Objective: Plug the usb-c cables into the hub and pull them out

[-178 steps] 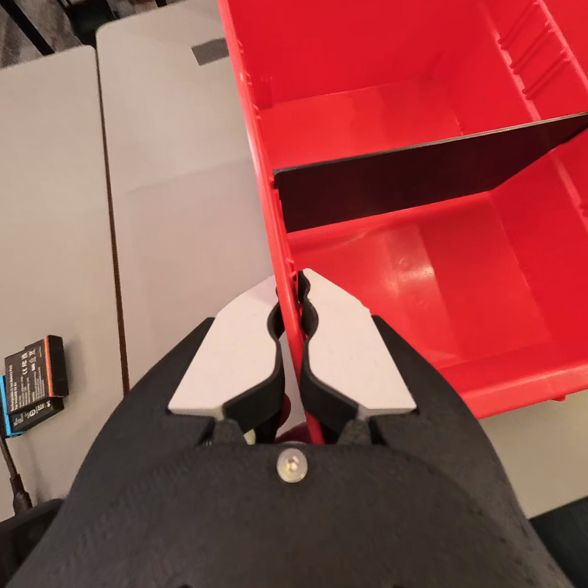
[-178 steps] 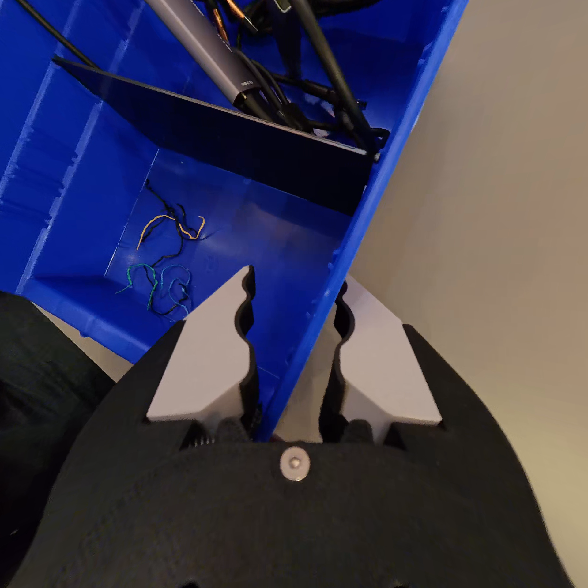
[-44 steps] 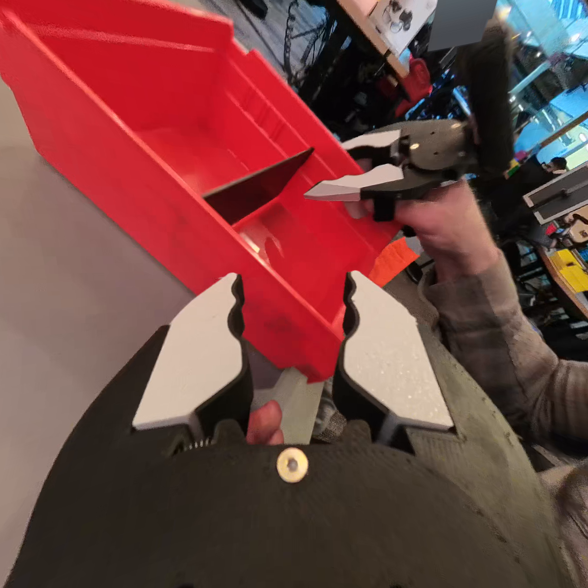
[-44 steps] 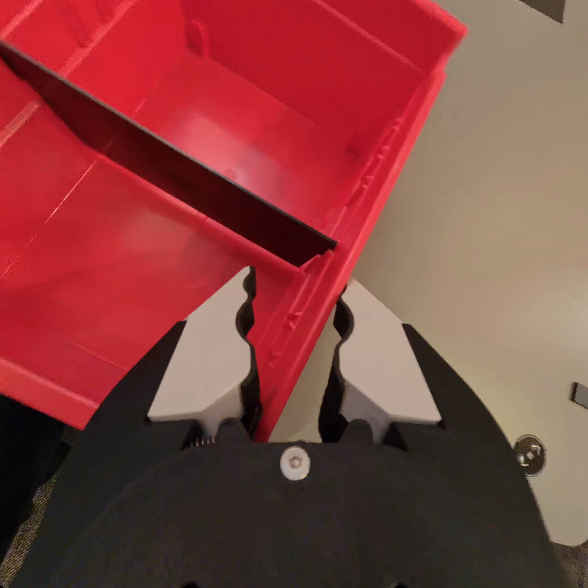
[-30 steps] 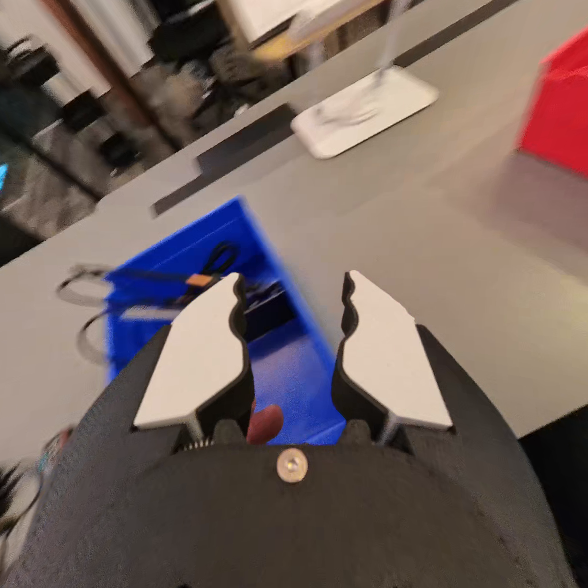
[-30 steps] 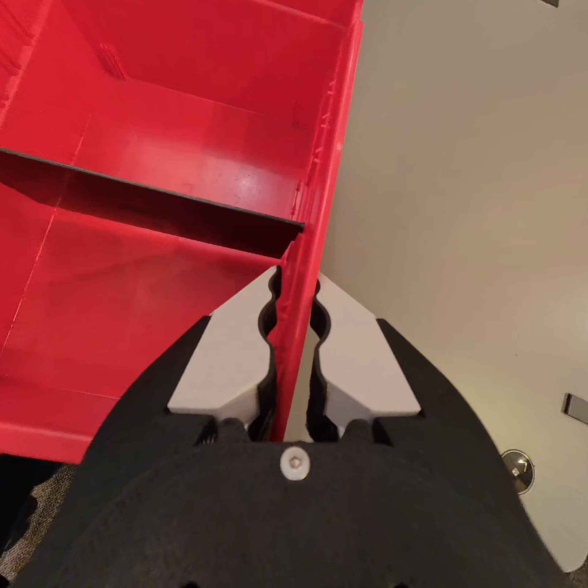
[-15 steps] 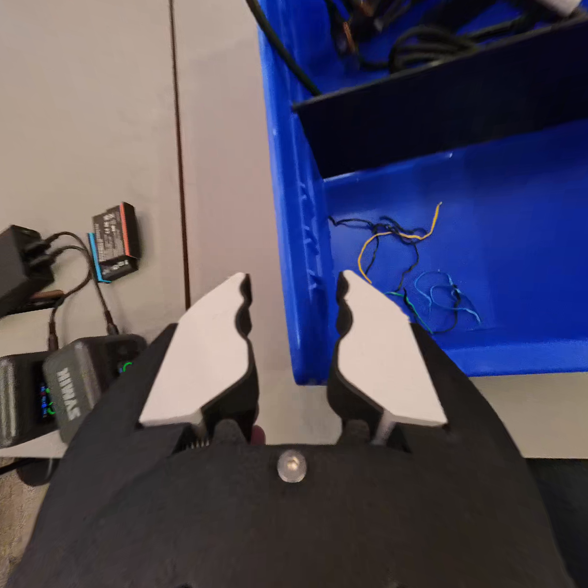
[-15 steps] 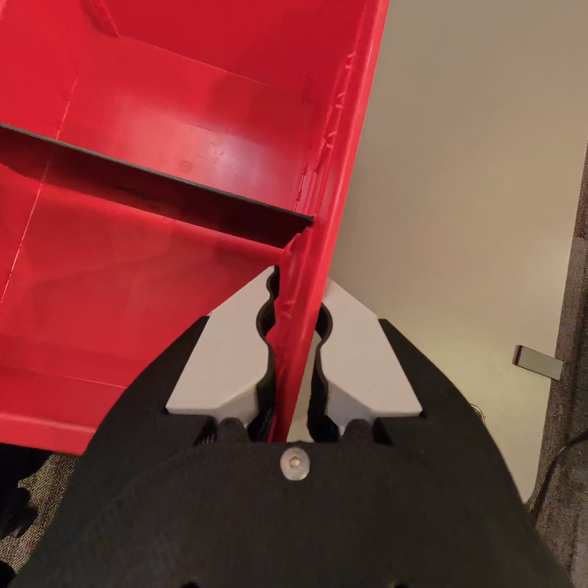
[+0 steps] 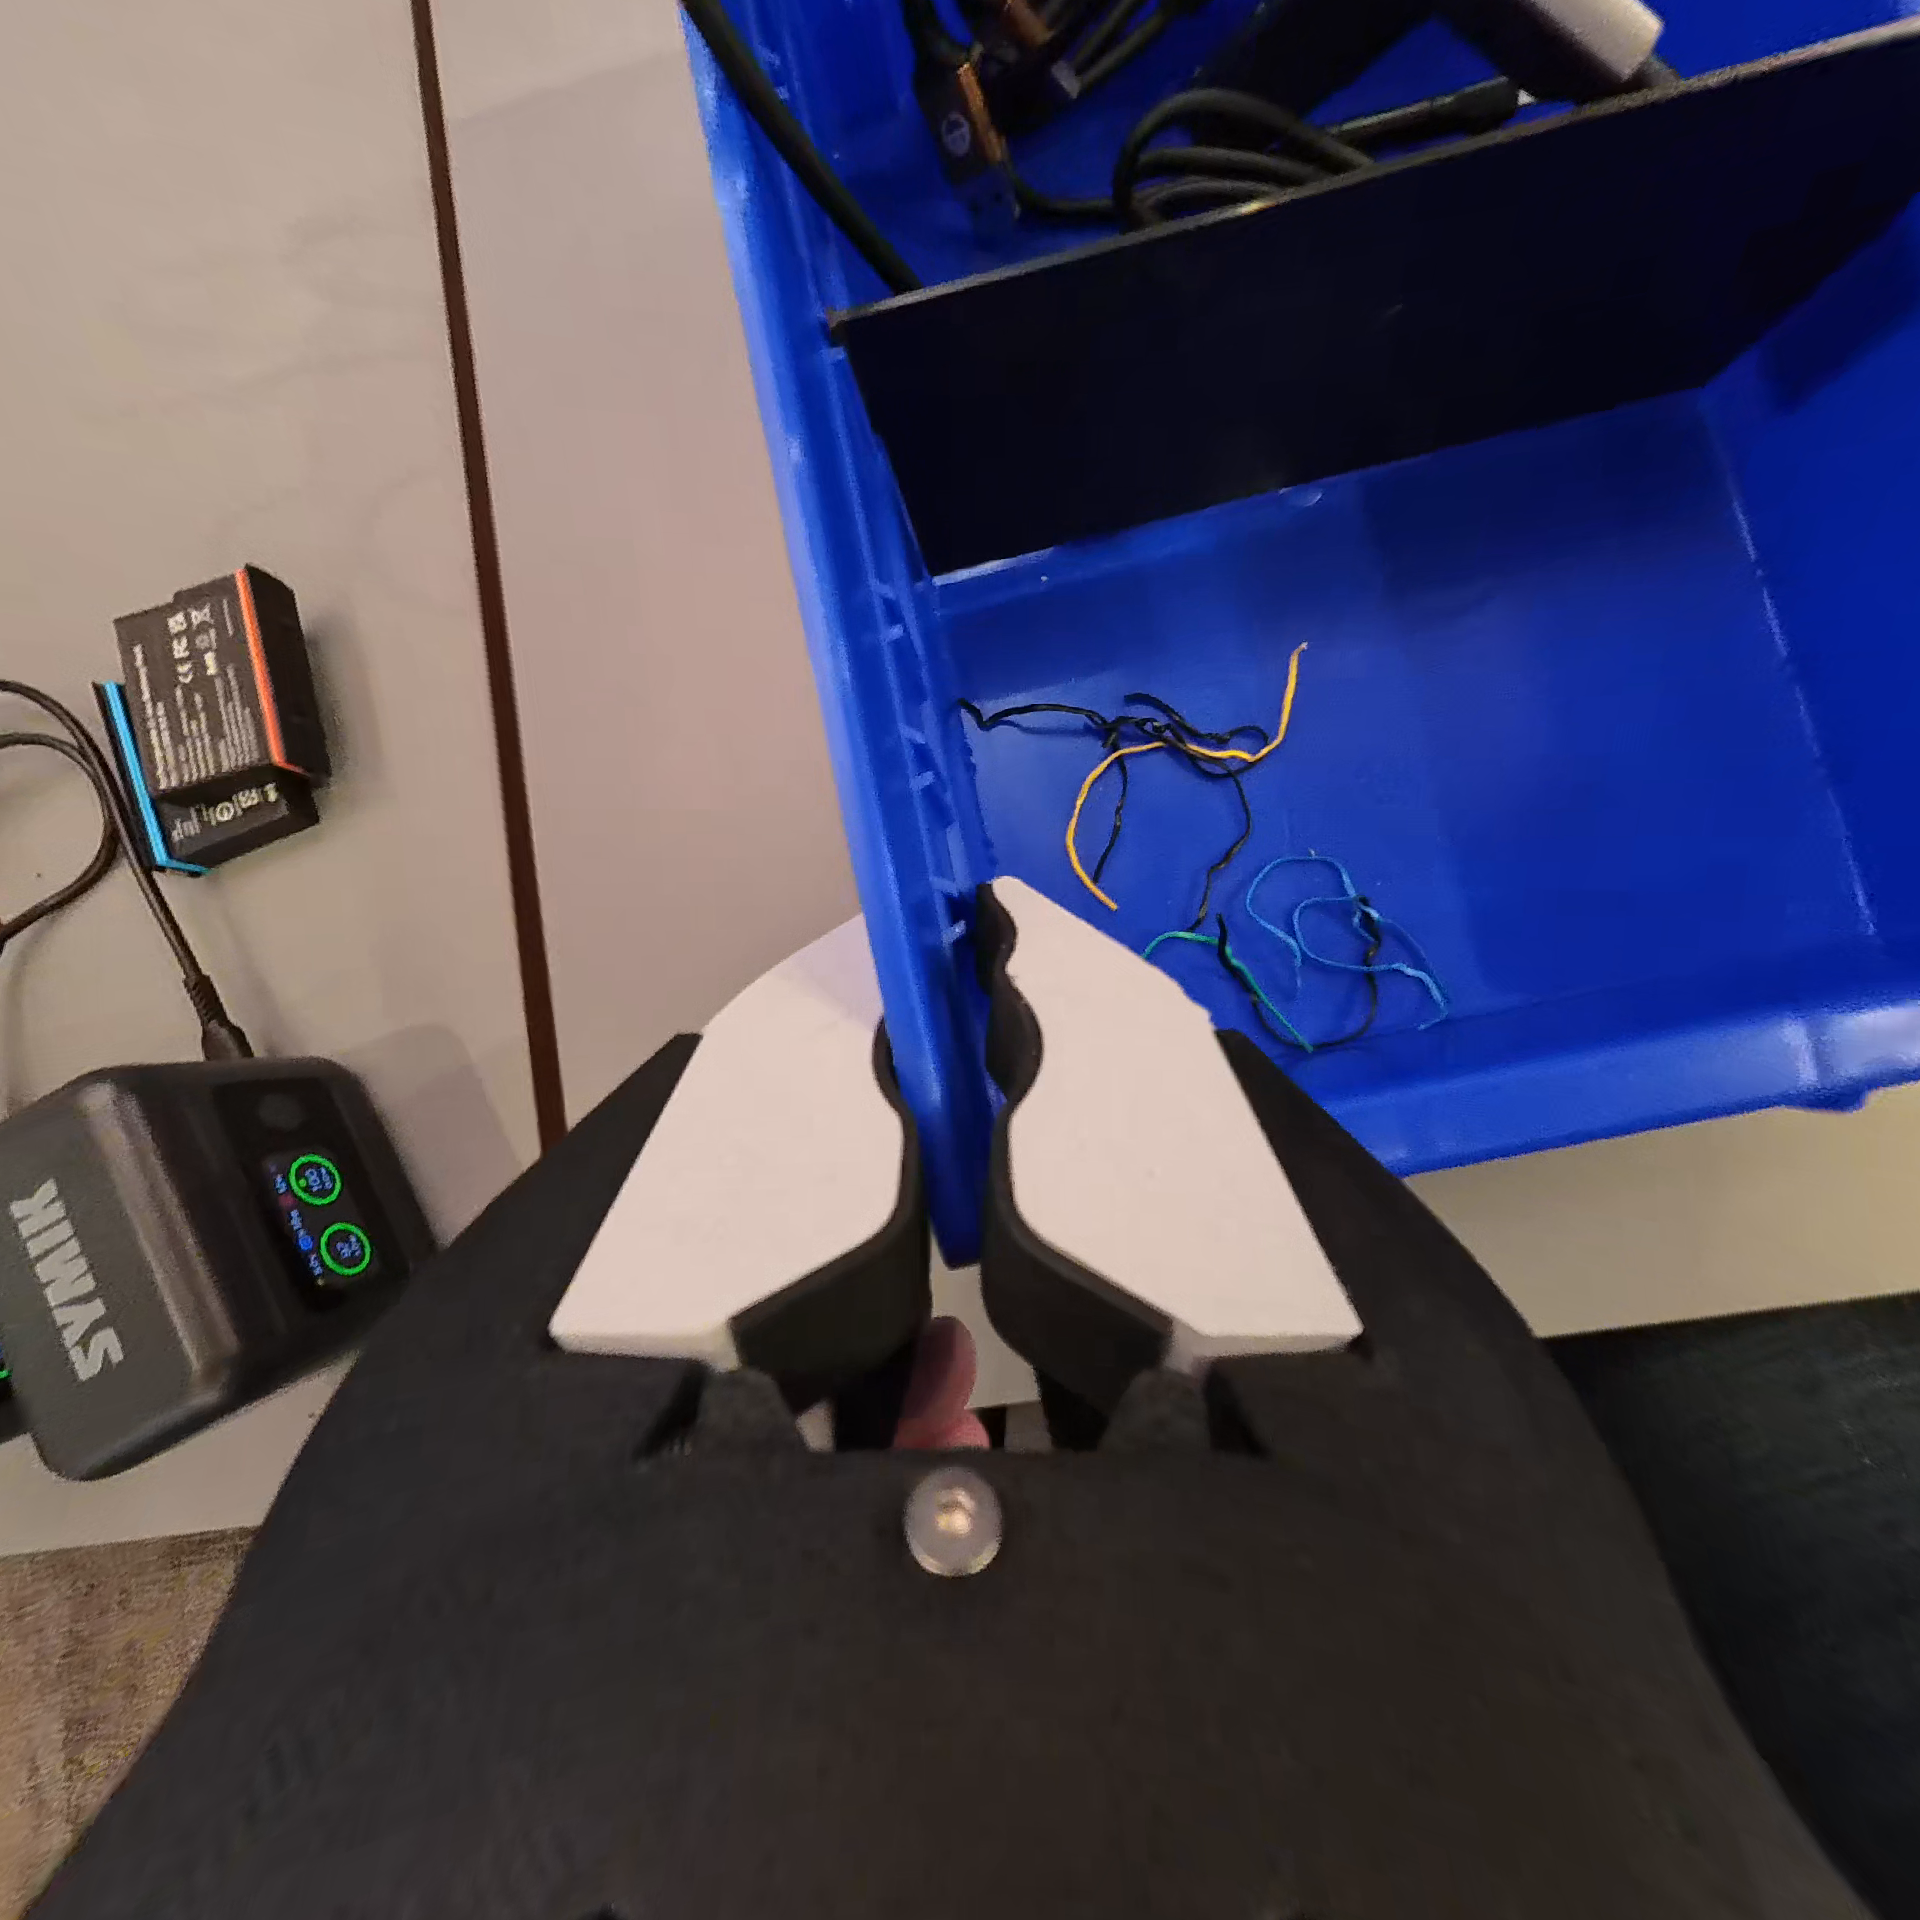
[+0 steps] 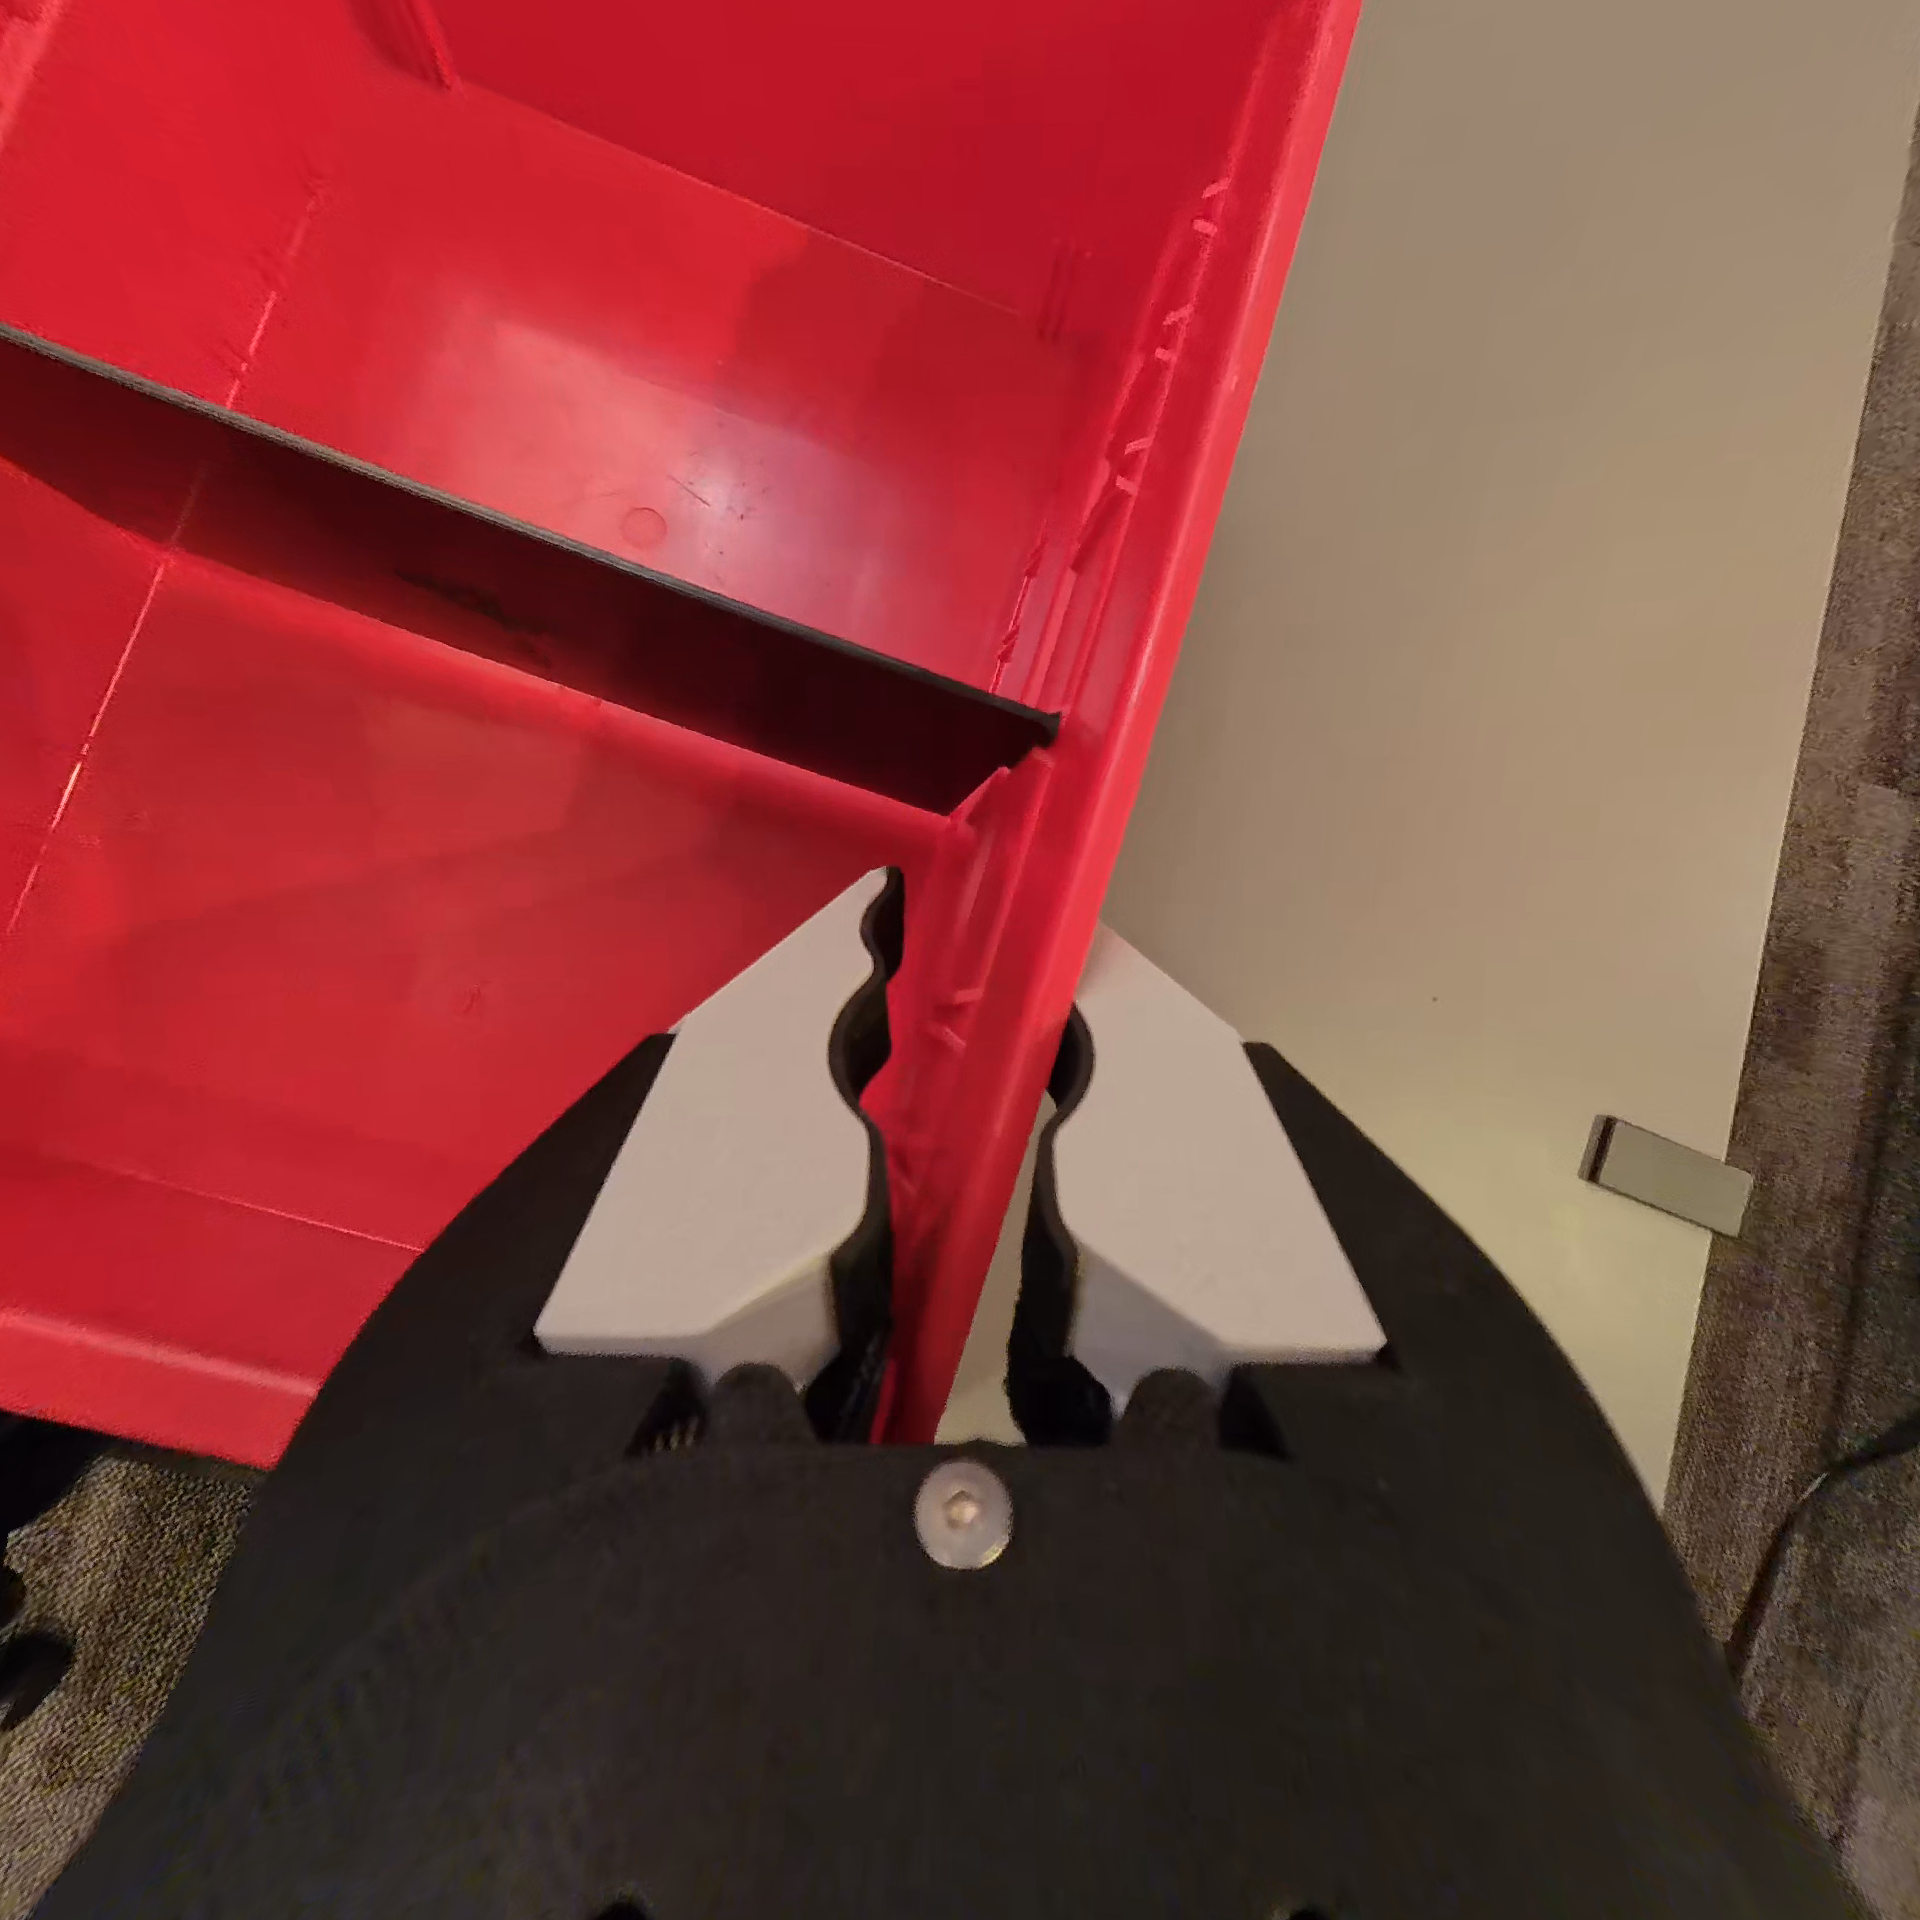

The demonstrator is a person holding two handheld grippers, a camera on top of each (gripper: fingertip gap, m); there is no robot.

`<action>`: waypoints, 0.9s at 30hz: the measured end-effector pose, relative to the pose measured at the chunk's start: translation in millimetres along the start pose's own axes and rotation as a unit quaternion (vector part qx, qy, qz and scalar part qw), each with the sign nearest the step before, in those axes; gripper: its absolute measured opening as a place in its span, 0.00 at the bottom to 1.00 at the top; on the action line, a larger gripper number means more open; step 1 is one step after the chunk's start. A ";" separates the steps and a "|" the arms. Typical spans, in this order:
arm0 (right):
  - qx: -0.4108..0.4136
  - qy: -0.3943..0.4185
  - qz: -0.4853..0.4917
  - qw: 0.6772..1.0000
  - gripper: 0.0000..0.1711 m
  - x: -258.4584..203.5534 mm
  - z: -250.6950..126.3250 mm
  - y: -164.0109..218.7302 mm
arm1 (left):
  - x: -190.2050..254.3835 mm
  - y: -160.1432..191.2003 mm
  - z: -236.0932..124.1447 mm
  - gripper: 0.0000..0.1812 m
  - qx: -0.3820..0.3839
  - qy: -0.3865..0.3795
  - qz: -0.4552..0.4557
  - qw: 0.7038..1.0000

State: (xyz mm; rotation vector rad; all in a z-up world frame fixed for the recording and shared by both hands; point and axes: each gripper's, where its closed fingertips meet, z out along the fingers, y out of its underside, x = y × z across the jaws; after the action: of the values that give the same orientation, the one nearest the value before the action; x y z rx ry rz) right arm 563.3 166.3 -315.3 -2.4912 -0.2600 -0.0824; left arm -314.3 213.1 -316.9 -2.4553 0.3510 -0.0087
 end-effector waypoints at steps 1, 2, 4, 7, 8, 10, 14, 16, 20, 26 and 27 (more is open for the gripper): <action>0.001 -0.003 -0.003 1.000 0.11 0.9 0.5 -0.6 | -3.7 0.7 -0.3 0.03 0.001 -0.002 -0.008 1.000; 0.001 -0.003 -0.007 1.000 0.11 1.7 1.0 -1.0 | -5.7 1.9 -0.5 0.03 0.003 0.002 -0.016 1.000; -0.002 -0.007 -0.013 1.000 0.11 1.3 2.1 -1.2 | -8.5 3.4 -0.9 0.03 0.009 0.004 -0.020 1.000; -0.003 -0.009 -0.006 1.000 0.13 2.1 2.8 -0.2 | -8.7 4.7 -2.2 0.03 0.007 -0.009 -0.010 1.000; -0.002 -0.008 -0.005 1.000 0.14 2.4 2.9 0.1 | -8.2 5.4 -3.2 0.03 0.005 -0.012 -0.006 1.000; 0.005 -0.002 -0.007 1.000 0.17 3.0 2.2 -0.4 | -6.3 7.9 -5.1 0.03 0.004 -0.012 -0.001 1.000; 0.014 0.017 -0.014 1.000 0.35 6.5 -1.9 -1.9 | -10.0 10.7 -6.6 0.03 0.016 -0.009 -0.019 1.000; 0.023 0.032 -0.007 0.999 0.43 10.1 -7.8 -5.6 | -17.8 11.0 -7.3 0.06 0.019 -0.032 -0.010 0.999; 0.061 0.096 -0.015 0.993 0.53 22.8 -34.2 -23.4 | -22.5 8.9 -13.6 0.21 0.035 -0.041 -0.007 0.999; 0.138 0.121 -0.076 0.980 0.49 -13.2 -86.2 -71.3 | -32.4 -21.5 -54.8 0.31 0.133 -0.100 0.021 0.986; 0.152 0.113 -0.090 0.978 0.47 -27.0 -93.1 -80.8 | -28.4 -29.6 -63.1 0.31 0.147 -0.111 0.043 0.982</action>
State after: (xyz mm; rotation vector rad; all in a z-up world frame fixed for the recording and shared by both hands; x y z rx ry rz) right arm 520.5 169.8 -196.6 -2.1288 -0.3712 -0.3704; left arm -340.2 204.2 -246.8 -2.1211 0.3303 0.2334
